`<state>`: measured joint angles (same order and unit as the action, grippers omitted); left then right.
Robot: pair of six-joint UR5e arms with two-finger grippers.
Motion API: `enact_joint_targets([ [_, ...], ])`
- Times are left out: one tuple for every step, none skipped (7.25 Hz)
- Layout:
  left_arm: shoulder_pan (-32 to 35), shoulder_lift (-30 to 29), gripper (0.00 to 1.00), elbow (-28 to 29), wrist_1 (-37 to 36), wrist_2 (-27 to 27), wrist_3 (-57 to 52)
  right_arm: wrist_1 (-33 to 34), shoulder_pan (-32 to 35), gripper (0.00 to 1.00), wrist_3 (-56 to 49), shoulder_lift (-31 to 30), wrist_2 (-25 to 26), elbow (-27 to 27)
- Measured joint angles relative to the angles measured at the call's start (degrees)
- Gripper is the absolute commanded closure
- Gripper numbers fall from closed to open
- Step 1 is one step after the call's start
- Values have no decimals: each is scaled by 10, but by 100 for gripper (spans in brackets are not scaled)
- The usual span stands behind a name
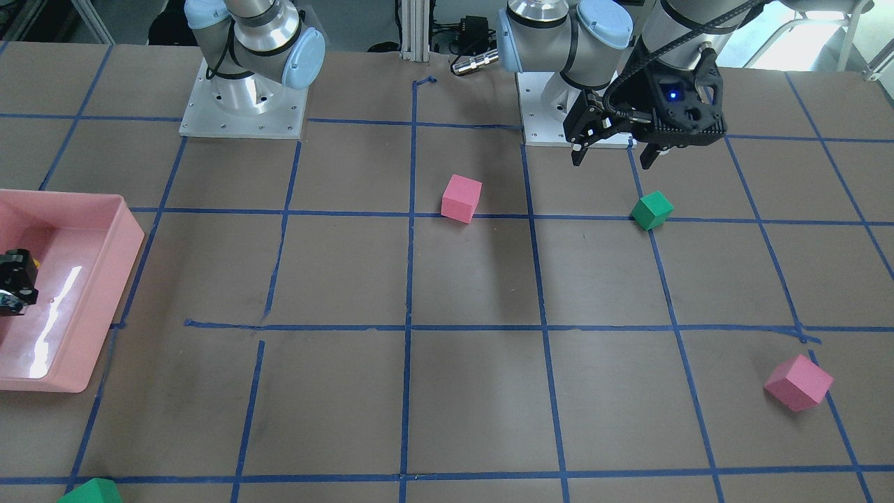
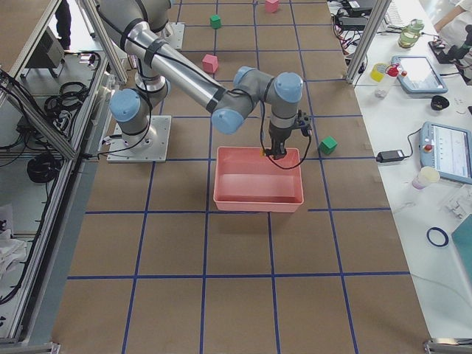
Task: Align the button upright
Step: 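Lift the switch out of the tray with the right gripper, then carry the switch to the table center and set it down, yellow cap nearer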
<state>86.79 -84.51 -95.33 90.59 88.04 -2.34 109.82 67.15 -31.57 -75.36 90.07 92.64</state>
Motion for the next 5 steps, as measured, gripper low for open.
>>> enact_joint_targets([
  [0,-5,0,0,-7,2,0,-5,64,100,74,-2,-5,-5],
  [0,-8,0,0,-19,2,0,-2,127,100,156,2,-11,-5],
  [0,-10,0,-1,-27,3,0,14,188,100,235,13,-24,-5],
  [0,-11,0,-1,-31,3,0,42,246,100,308,33,-41,-4],
  [0,-11,0,-3,-34,3,0,84,302,100,373,61,-57,-5],
])
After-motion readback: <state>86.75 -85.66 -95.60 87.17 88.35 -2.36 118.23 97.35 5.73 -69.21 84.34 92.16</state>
